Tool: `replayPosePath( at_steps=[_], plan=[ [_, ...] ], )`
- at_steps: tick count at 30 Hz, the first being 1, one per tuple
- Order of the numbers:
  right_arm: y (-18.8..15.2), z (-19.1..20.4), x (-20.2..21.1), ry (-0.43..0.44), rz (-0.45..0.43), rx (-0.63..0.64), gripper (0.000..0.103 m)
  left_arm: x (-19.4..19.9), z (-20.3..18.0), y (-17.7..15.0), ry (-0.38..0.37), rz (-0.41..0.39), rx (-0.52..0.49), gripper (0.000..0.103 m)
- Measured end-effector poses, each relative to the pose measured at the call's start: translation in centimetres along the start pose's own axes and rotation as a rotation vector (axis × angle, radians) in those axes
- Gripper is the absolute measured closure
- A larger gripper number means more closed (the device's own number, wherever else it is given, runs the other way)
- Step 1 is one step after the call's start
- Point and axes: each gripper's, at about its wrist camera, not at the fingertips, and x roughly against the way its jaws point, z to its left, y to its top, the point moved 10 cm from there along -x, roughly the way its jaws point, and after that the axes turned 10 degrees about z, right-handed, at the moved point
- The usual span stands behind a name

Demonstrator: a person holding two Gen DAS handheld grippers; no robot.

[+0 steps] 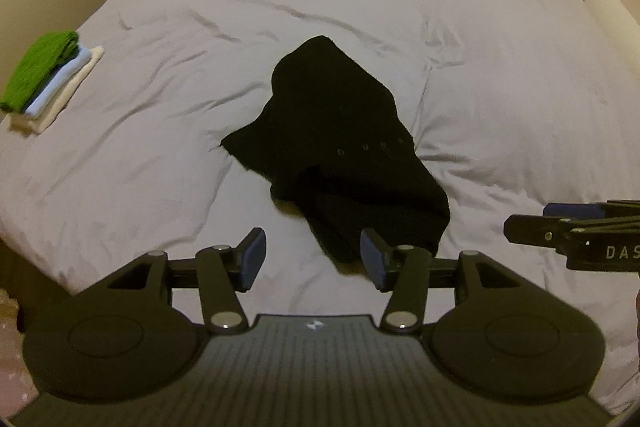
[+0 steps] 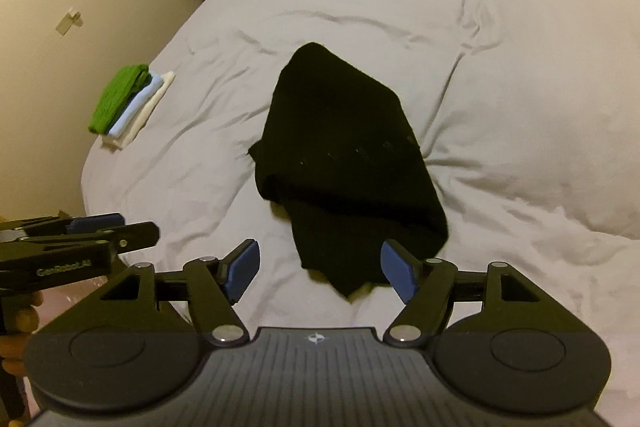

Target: Fold clothes

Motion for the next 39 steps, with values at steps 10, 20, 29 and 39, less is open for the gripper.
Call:
replayPosePath(
  at_steps=[10,20,29,39],
  plan=[
    [-3.9,-1.5,0.9,-0.031,0.011,0.110,0.025,1.7,-2.0,-4.4,0.050,0.002,0.073,0.046],
    [-5.2,-2.1,0.6,-0.037,0.028,0.183,0.018,1.4,-2.4,-6.4,0.083,0.021,0.112,0.041],
    [-4.8,-3.9,-0.1,-0.036,0.035,0.162,0.017,0.0,-2.7,-5.3,0.099,0.041,0.100,0.037],
    [-3.9,-6.3,-3.1,-0.029,0.070,0.145,0.016,-2.9,-2.7,-4.3,0.110,0.067,0.080,0.037]
  ],
)
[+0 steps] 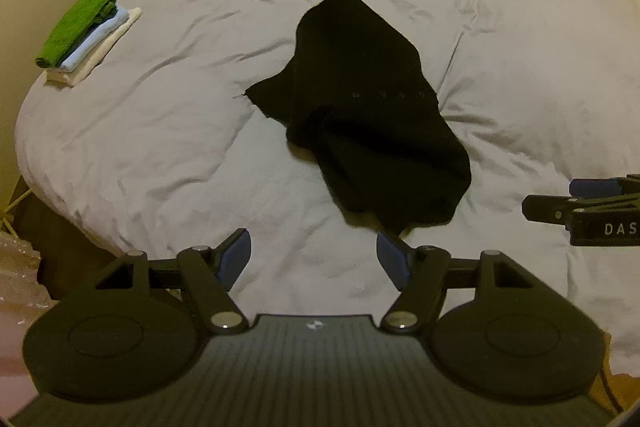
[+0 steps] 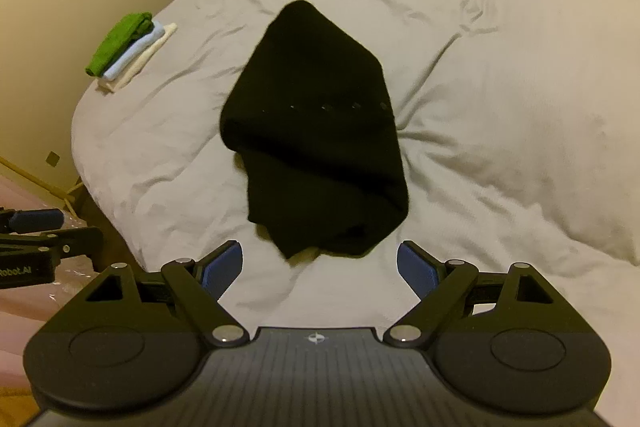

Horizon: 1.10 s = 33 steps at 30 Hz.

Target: Fold clothes

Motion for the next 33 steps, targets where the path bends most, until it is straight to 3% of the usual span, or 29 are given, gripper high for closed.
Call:
replayPosePath(
  at_steps=[7,17,25,27,28,29,31,33],
  plan=[
    [-0.2,-3.3,-3.4,0.006,0.039,-0.052,0.016,-4.2,-1.2,1.2,-0.061,0.039,-0.030,0.034],
    [-1.1,-7.8,-10.5,0.004,0.120,-0.173,0.016,-14.9,-3.0,3.4,-0.183,0.135,0.047,0.028],
    [0.7,-9.2,-16.2,0.048,0.070,-0.309,0.017,-21.8,-3.0,6.9,-0.232,0.149,0.150,0.028],
    [1.2,-9.5,-17.5,0.060,0.045,-0.344,0.018,-22.9,-2.7,7.5,-0.234,0.146,0.155,0.033],
    [1.5,-9.6,-18.0,0.069,0.028,-0.363,0.019,-23.4,-2.7,7.8,-0.236,0.143,0.153,0.044],
    [1.8,-9.7,-18.5,0.076,0.011,-0.383,0.019,-23.8,-2.6,8.1,-0.238,0.138,0.149,0.064],
    [2.2,-9.9,-19.5,0.080,-0.015,-0.418,0.021,-23.9,-2.5,8.3,-0.245,0.115,0.110,0.083],
    [2.5,-9.8,-20.5,0.085,-0.022,-0.434,0.036,-23.2,-1.9,8.5,-0.244,0.084,0.048,0.089]
  ],
)
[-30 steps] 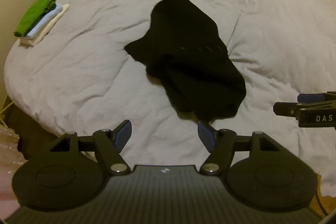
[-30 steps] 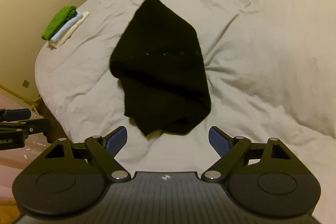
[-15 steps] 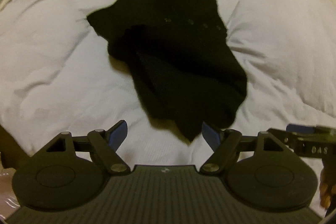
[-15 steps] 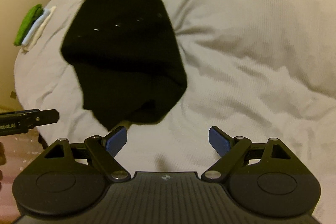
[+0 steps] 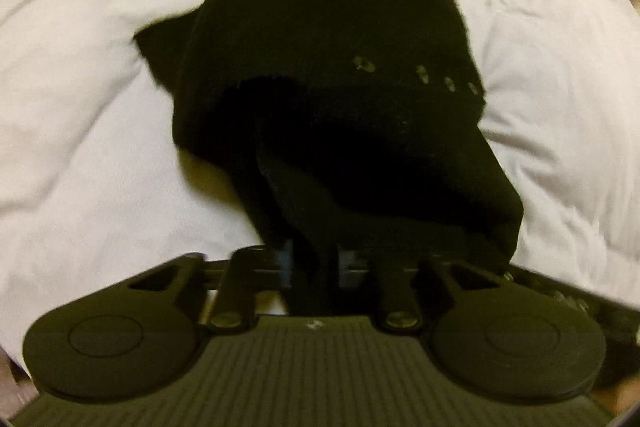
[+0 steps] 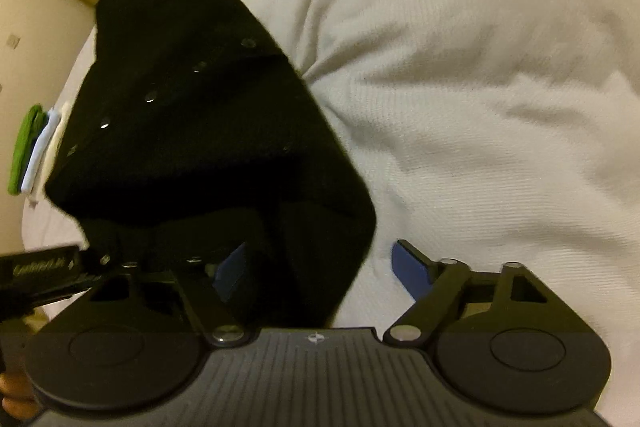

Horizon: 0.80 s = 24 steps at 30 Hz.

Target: Fold clothes

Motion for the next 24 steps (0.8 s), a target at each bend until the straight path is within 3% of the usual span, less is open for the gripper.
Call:
replayPosePath(
  at_steps=[2,3,5,6,13,14,15,19,20,21,22,24],
  plan=[
    [0.1,0.6,-0.6,-0.042,0.015,0.025,0.055,2.0,1.7,0.6,0.009,-0.041,-0.013,0.096],
    [0.1,0.8,-0.6,-0.073,0.020,0.040,0.059,3.0,2.5,0.9,0.013,-0.062,-0.019,0.097],
    [0.1,1.6,-0.1,-0.095,0.018,0.058,0.078,5.1,4.3,1.6,0.021,-0.102,-0.031,0.097],
    [0.2,2.1,0.5,-0.093,0.011,0.055,0.083,6.1,5.5,2.2,0.015,-0.113,-0.034,0.097],
    [0.0,9.6,5.9,-0.070,-0.098,0.128,0.089,12.8,12.7,6.0,0.045,-0.205,-0.082,0.098],
    [0.0,11.9,6.8,-0.047,-0.114,0.160,0.097,13.8,13.9,6.6,0.054,-0.223,-0.078,0.098],
    [0.0,14.3,7.7,-0.018,-0.128,0.191,0.098,15.0,15.7,7.7,0.080,-0.254,-0.077,0.102],
    [-0.3,26.1,9.5,0.204,-0.139,0.334,0.101,19.2,23.0,12.3,0.169,-0.349,-0.059,0.101],
    [-0.5,28.4,8.7,0.214,-0.120,0.357,0.102,20.0,24.9,13.4,0.195,-0.368,-0.053,0.103],
    [-0.7,30.7,7.9,0.224,-0.100,0.380,0.103,20.6,26.8,14.3,0.279,-0.399,-0.065,0.103],
    [-0.8,32.4,7.0,0.228,-0.081,0.391,0.103,20.9,28.1,14.8,0.349,-0.414,-0.090,0.103],
    [-0.7,32.5,5.2,0.191,-0.046,0.340,0.084,20.3,30.3,15.0,0.359,-0.373,-0.097,0.103]
  ],
)
